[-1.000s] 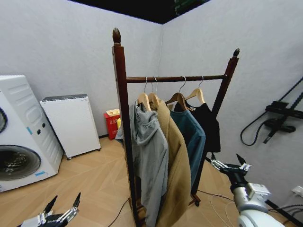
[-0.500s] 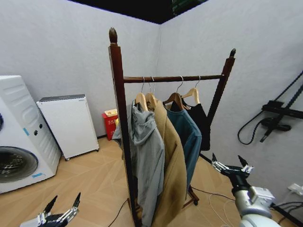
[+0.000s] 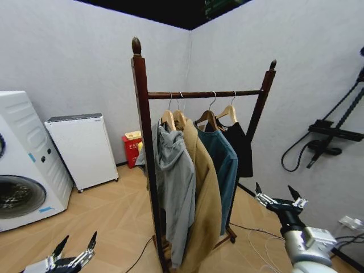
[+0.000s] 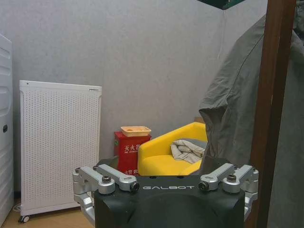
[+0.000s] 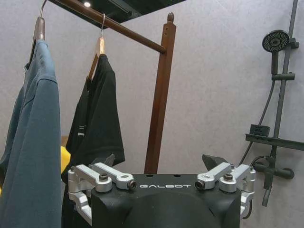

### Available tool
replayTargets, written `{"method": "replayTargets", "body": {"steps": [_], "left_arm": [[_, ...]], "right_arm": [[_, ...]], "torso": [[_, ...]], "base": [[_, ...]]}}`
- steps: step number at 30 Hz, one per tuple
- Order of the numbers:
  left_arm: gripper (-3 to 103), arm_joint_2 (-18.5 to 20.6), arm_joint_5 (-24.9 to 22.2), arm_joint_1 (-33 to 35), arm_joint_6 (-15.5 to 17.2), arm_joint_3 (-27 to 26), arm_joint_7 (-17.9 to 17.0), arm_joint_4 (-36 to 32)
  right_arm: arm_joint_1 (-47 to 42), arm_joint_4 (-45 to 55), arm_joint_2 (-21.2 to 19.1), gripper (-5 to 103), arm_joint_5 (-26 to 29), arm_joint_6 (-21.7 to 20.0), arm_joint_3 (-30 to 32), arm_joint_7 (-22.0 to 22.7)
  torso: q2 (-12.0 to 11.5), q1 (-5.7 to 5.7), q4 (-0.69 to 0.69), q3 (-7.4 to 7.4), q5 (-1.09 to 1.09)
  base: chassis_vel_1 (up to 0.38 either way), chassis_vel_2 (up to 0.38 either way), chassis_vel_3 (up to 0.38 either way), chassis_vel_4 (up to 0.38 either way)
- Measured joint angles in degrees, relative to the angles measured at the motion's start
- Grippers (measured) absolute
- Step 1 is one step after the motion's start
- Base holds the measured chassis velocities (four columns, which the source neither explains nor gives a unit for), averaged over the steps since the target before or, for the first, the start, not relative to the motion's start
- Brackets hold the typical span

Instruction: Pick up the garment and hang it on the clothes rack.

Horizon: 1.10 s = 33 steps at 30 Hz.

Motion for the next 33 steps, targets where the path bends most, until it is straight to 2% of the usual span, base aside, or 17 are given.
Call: {"method": "replayTargets", "body": {"steps": [14, 33], "left_arm": [[100, 0.0, 0.0, 0.0, 0.0, 0.0, 0.0, 0.0], [100, 0.0, 0.0, 0.0, 0.0, 0.0, 0.0, 0.0]], "right_arm": [[-1.7, 0.5, 0.5, 100, -0.3, 0.3, -0.2, -0.3], [-2.9, 0.5, 3.1, 100, -1.7, 0.7, -0.3, -0.1]], "torso": [[0.0, 0.03, 0.0, 0.01, 0.0], [0.0, 0.01, 0.0, 0.0, 0.0]], "base": [[-0.068, -0.048, -0.057, -0.063], [-0.081, -0.153, -0.146, -0.091]]}}
